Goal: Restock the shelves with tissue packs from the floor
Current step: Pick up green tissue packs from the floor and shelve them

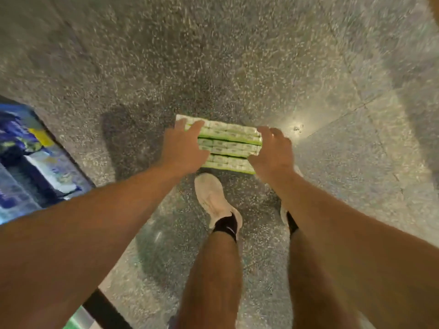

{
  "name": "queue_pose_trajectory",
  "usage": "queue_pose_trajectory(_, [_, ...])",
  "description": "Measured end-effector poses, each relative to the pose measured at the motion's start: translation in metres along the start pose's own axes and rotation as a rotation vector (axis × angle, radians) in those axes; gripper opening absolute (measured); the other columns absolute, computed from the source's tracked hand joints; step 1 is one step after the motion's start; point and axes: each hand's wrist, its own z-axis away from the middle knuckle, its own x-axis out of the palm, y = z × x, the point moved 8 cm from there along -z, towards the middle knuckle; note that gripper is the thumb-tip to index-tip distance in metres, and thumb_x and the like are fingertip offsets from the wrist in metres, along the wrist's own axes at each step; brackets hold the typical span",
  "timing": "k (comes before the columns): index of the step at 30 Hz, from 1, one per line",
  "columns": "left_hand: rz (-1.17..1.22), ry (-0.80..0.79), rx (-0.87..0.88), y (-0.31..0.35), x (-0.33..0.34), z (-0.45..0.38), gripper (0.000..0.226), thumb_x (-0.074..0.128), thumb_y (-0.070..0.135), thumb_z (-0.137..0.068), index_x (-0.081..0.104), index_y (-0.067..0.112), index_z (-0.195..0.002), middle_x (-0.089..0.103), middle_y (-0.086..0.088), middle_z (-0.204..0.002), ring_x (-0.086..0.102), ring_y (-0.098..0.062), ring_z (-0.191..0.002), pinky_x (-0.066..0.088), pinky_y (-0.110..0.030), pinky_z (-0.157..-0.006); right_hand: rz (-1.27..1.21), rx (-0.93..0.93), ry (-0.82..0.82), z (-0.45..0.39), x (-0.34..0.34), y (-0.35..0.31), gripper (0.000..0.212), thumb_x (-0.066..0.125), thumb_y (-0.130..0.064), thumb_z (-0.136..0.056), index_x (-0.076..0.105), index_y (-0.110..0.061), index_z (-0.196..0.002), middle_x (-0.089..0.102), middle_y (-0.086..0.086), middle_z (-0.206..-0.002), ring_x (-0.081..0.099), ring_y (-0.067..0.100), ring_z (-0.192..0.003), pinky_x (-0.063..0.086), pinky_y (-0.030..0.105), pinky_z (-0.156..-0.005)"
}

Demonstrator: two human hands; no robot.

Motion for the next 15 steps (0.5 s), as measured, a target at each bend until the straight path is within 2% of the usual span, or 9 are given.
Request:
queue_pose_trajectory(3, [-0.149, 0.073, 0.122, -0.003, 0.044, -0.059, 0.08, 0.071, 0.037, -0.083, 0.029, 0.031, -0.15, 0.022, -0.008, -0.16, 0.017, -0.038, -0.145, 0.022, -0.052, -0.117, 0.114, -0.012, 0.033, -0.055, 0.047, 0.021, 0.079, 0.065, -0.011, -0.081, 0.028, -0.028, -0.148, 0.025, 0.005, -0.157, 0.023, 0.031, -0.142, 0.035, 0.05, -0.11])
queue_pose_trajectory(6, [-0.248, 0.074, 0.217, 0.0, 0.078, -0.107, 0.088, 0.075, 0.034, -0.08, 0.025, 0.031, -0.151, 0.021, -0.005, -0.161, 0.009, -0.036, -0.148, 0.01, -0.06, -0.117, 0.142, -0.024, 0.054, -0.098, 0.079, 0.032, 0.083, 0.065, -0.003, -0.081, 0.025, -0.025, -0.15, 0.024, 0.004, -0.159, 0.016, 0.029, -0.148, 0.03, 0.053, -0.115])
queue_pose_trajectory(8, [-0.268, 0.061, 0.211, -0.003, 0.089, -0.128, 0.088, 0.078, 0.036, -0.078, 0.028, 0.032, -0.15, 0.032, -0.005, -0.156, 0.018, -0.034, -0.147, 0.008, -0.061, -0.116, 0.154, -0.024, 0.096, -0.109, 0.084, 0.032, 0.076, 0.062, -0.001, -0.083, 0.03, -0.023, -0.148, 0.033, 0.003, -0.155, 0.022, 0.029, -0.145, 0.032, 0.054, -0.112])
queue_pose_trajectory(11, [-0.251, 0.131, 0.183, -0.012, 0.094, -0.142, 0.066, 0.077, 0.028, -0.078, 0.046, 0.031, -0.136, 0.055, -0.003, -0.136, 0.042, -0.03, -0.131, 0.015, -0.058, -0.116, 0.192, -0.028, 0.168, -0.115, 0.081, 0.023, 0.055, 0.052, 0.002, -0.086, 0.047, -0.021, -0.135, 0.054, 0.005, -0.134, 0.041, 0.032, -0.126, 0.043, 0.049, -0.097])
queue_pose_trajectory(13, [-0.238, 0.148, 0.156, -0.018, 0.084, -0.13, 0.059, 0.077, 0.03, -0.078, 0.05, 0.031, -0.131, 0.059, -0.002, -0.128, 0.047, -0.031, -0.124, 0.019, -0.056, -0.115, 0.223, -0.055, 0.165, -0.106, 0.072, 0.011, 0.047, 0.054, -0.003, -0.088, 0.049, -0.023, -0.131, 0.057, 0.004, -0.127, 0.045, 0.031, -0.119, 0.043, 0.048, -0.09])
queue_pose_trajectory(15, [-0.177, 0.163, 0.132, -0.029, 0.059, -0.107, 0.058, 0.078, 0.037, -0.077, 0.052, 0.03, -0.13, 0.059, -0.002, -0.127, 0.048, -0.031, -0.122, 0.022, -0.055, -0.113, 0.234, -0.142, 0.178, -0.088, 0.051, -0.009, 0.047, 0.057, -0.011, -0.089, 0.048, -0.026, -0.132, 0.055, 0.002, -0.13, 0.044, 0.03, -0.12, 0.043, 0.048, -0.091])
